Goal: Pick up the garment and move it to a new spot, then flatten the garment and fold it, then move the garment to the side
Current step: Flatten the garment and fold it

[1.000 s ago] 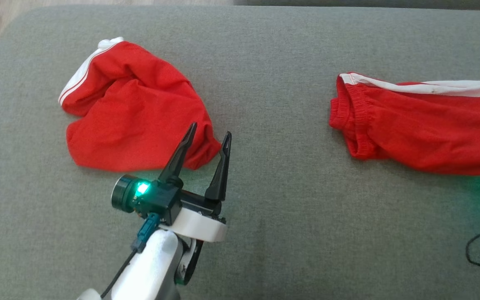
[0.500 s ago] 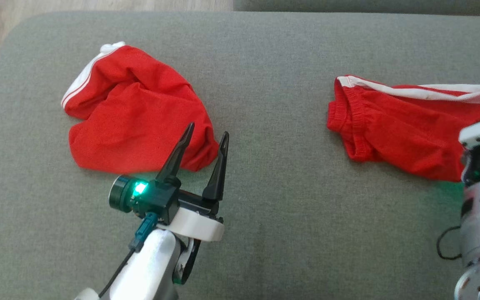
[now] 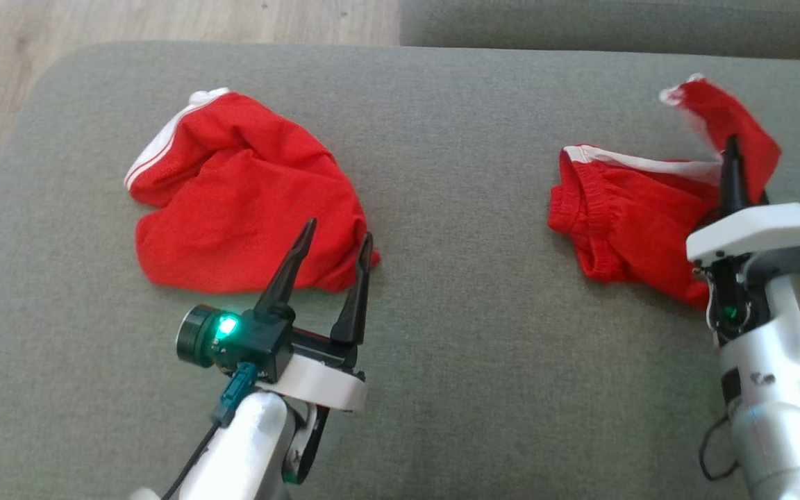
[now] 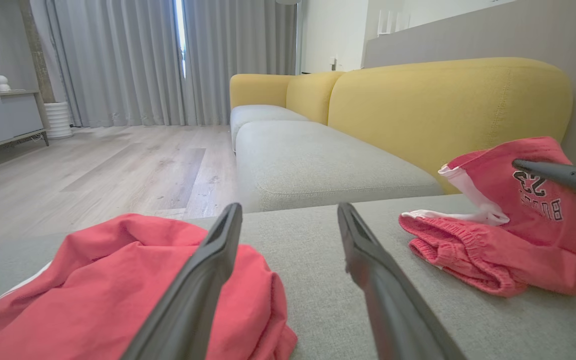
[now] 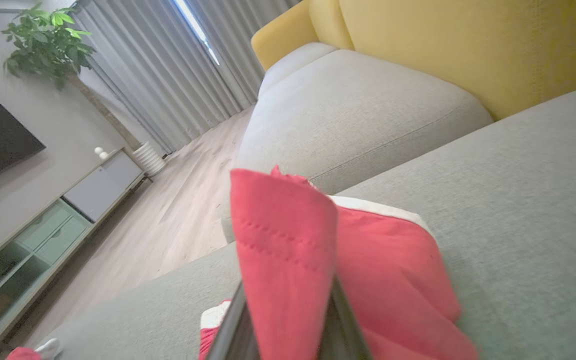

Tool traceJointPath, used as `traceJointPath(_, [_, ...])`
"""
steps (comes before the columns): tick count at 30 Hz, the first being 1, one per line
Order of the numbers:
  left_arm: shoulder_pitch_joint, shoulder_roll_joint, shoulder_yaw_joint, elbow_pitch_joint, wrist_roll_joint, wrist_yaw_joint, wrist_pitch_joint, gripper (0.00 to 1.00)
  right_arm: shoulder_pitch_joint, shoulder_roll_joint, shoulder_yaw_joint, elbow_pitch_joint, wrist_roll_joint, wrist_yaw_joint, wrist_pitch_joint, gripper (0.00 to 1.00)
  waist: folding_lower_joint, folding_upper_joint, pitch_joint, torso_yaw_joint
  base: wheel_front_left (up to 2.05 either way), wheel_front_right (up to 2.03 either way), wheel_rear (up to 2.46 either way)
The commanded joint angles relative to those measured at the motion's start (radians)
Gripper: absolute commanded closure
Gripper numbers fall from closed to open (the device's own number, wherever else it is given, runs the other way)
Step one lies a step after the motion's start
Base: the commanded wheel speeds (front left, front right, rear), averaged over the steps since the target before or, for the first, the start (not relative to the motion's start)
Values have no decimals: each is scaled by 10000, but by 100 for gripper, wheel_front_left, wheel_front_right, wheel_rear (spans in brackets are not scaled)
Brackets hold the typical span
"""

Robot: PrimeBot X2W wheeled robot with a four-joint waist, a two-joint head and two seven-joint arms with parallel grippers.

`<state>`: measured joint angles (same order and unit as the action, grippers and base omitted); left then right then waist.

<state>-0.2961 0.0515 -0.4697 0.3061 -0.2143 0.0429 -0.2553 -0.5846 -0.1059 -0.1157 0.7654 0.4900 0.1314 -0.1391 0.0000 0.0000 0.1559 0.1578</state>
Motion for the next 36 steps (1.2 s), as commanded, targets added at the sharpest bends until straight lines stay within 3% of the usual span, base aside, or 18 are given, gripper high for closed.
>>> traceJointPath(1, [-157, 102, 406, -250, 11, 2, -65, 0, 17, -252, 823, -667, 515, -7, 63, 100, 0, 0, -73, 107, 0, 0, 0])
traceJointPath(12, [-2, 139, 372, -166, -69, 18, -65, 0, 495, -849, 3022, -1033, 1876, -7, -75, 100, 0, 0, -271, 420, 0, 0, 0])
traceJointPath(21, [23, 245, 361, -104, -147, 63, -65, 0, 701, -1245, 5135, -487, 2284, -7, 269, 100, 0, 0, -409, 516, 0, 0, 0])
traceJointPath(22, [33, 255, 358, -101, -151, 78, -65, 0, 714, -1273, 5470, -391, 2209, -7, 404, 11, 0, 0, -426, 504, 0, 0, 0])
traceJointPath(23, [44, 268, 352, -98, -153, 90, -65, 0, 741, -1281, 5782, -294, 2174, -7, 557, 0, 0, 0, -449, 481, 0, 0, 0])
traceJointPath(31, [133, 440, 422, -121, -250, 173, -32, 0, 997, -1049, 7803, -336, 2033, -7, 1078, 0, 0, 0, -820, 35, 0, 0, 0])
traceJointPath(36, [294, 568, 577, -192, -363, 289, -37, 0, 1283, -704, 7956, -935, 2456, -7, 684, 0, 0, 0, -1068, -429, 0, 0, 0])
